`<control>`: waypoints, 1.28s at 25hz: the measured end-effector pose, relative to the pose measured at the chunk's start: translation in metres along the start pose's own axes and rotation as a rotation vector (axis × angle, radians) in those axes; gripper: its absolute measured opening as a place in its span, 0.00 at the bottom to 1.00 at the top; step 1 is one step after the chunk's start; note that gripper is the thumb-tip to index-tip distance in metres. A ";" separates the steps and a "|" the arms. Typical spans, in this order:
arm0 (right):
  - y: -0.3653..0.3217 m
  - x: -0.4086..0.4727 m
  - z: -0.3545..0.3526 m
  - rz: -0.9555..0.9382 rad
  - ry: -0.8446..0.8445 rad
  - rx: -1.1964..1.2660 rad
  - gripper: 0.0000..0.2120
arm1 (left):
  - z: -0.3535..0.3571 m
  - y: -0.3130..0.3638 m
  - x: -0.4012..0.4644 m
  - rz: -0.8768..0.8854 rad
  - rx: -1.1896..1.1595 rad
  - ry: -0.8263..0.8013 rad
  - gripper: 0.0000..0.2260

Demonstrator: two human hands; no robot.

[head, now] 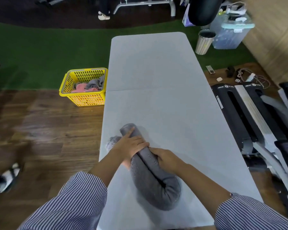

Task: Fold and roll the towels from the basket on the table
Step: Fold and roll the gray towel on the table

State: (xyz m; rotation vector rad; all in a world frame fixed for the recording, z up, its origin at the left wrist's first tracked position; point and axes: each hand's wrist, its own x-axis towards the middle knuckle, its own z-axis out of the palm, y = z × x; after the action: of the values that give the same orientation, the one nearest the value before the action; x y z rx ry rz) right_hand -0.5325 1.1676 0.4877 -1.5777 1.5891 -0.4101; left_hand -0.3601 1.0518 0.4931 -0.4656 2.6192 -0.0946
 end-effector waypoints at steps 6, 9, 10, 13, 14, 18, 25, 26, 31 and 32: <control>-0.013 -0.020 -0.020 0.188 -0.069 -0.517 0.49 | -0.007 0.030 -0.009 -0.328 -0.200 0.094 0.36; -0.007 -0.022 -0.028 0.222 -0.198 -0.798 0.62 | 0.002 0.053 -0.015 -0.426 -0.292 0.086 0.41; -0.007 -0.021 -0.030 0.225 -0.232 -0.826 0.64 | 0.006 0.057 -0.019 -0.447 -0.337 0.059 0.45; -0.008 -0.017 -0.024 0.247 -0.309 -0.941 0.68 | 0.007 0.063 -0.029 -0.459 -0.303 -0.081 0.56; -0.008 -0.017 -0.020 0.236 -0.294 -0.983 0.67 | 0.004 0.067 -0.031 -0.471 -0.281 -0.109 0.57; -0.008 -0.013 -0.015 0.076 -0.129 -0.968 0.50 | 0.000 0.079 -0.041 -0.615 -0.370 -0.087 0.51; -0.059 0.027 0.016 -0.235 -0.124 -0.908 0.44 | 0.012 0.076 -0.112 -0.936 -0.432 -0.065 0.41; -0.070 0.032 0.027 -0.270 -0.132 -0.918 0.45 | 0.017 0.075 -0.127 -0.972 -0.442 -0.063 0.40; -0.135 0.048 0.094 -0.427 -0.142 -0.975 0.45 | 0.056 0.070 -0.212 -1.114 -0.450 -0.045 0.37; -0.149 0.052 0.110 -0.450 -0.142 -0.986 0.45 | 0.064 0.067 -0.230 -1.137 -0.442 -0.047 0.39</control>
State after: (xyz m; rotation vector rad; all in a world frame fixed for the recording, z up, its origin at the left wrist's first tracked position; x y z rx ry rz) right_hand -0.3459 1.1309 0.5145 -2.6489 1.3686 0.3310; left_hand -0.1604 1.1943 0.5280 -1.9965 1.9817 0.1336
